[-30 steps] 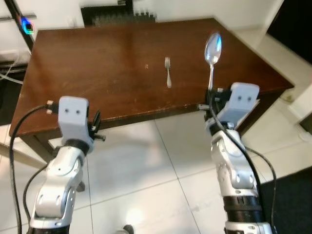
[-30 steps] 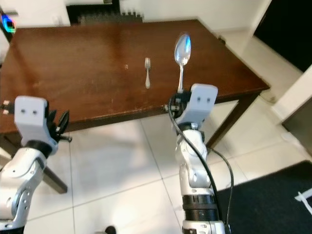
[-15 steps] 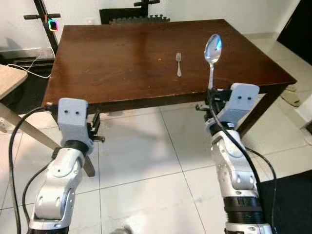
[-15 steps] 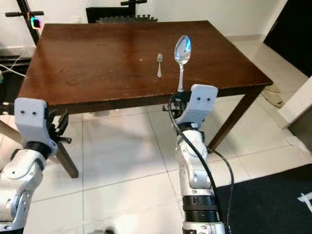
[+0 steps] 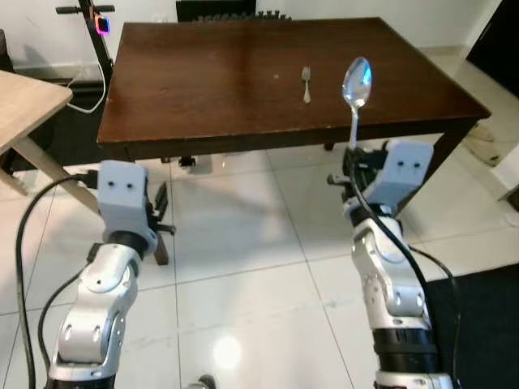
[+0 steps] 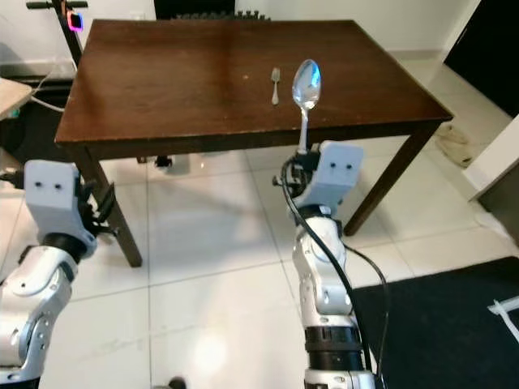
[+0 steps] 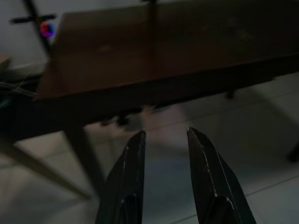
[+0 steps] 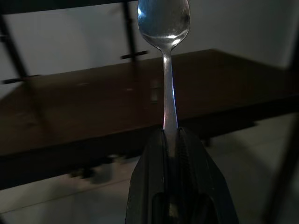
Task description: Setting the table
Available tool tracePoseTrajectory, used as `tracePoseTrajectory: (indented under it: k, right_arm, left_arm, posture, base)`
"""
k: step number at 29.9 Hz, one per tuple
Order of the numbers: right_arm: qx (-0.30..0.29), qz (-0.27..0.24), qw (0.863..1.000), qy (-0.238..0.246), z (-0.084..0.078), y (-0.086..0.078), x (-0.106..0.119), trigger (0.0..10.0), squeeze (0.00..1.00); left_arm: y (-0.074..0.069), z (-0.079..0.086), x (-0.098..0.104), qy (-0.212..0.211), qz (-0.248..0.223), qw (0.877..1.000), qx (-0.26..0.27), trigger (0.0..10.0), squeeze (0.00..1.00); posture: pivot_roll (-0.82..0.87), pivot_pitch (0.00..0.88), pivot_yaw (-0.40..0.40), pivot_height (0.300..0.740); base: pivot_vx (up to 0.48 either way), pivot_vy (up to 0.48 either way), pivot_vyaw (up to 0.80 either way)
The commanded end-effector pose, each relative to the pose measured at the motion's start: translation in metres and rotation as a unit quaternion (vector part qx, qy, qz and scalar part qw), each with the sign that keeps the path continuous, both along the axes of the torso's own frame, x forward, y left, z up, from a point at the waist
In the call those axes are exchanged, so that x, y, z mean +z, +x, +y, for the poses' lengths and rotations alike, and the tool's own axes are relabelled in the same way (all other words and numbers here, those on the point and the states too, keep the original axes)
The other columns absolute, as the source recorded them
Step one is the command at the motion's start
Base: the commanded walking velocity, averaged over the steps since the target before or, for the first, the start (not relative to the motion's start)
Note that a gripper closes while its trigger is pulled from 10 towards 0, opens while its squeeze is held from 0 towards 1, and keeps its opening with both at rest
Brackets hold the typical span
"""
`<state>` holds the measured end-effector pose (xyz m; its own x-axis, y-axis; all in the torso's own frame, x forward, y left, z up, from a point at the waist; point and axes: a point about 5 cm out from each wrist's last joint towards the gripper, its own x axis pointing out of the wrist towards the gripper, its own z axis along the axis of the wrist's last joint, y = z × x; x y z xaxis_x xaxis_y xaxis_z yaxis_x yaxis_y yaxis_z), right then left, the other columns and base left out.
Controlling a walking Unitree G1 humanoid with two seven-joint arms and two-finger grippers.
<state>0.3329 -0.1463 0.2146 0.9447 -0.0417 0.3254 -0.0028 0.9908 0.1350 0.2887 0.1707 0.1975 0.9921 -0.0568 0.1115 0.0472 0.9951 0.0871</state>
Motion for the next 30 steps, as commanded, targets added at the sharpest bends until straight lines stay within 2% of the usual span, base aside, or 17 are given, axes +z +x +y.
tracePoseTrajectory:
  k: [1, 14, 28, 30]
  right_arm:
    - [0.0, 0.0, 1.0, 0.008, -0.0003, -0.0012, -0.0004, 10.0, 0.0]
    - [-0.001, 0.003, 1.0, 0.01, 0.0001, -0.0011, -0.0011, 10.0, 0.0]
    - [0.004, 0.007, 1.0, 0.009, 0.0007, -0.0005, -0.0018, 10.0, 0.0]
    - [0.005, 0.008, 1.0, 0.009, 0.0009, -0.0005, -0.0019, 10.0, 0.0]
  left_arm:
    - [-0.0013, 0.0017, -0.0036, 0.001, 0.007, 1.0, 0.004, 10.0, 0.0]
    - [-0.0005, 0.0016, -0.0039, -0.012, 0.009, 1.0, 0.005, 10.0, 0.0]
    - [-0.0008, 0.0019, -0.0048, -0.004, 0.013, 1.0, 0.008, 10.0, 0.0]
    - [-0.0008, 0.002, -0.0049, -0.004, 0.013, 1.0, 0.009, 10.0, 0.0]
  posture:
    - [0.1, 0.086, 0.007, 0.74]
    - [0.11, 0.088, 0.007, 0.74]
    - [0.11, 0.089, 0.007, 0.74]
    - [0.11, 0.089, 0.007, 0.74]
  base:
    - [-0.262, 0.0, 0.0]
    - [-0.039, 0.0, 0.0]
    - [0.0, 0.0, 0.0]
    - [0.0, 0.0, 0.72]
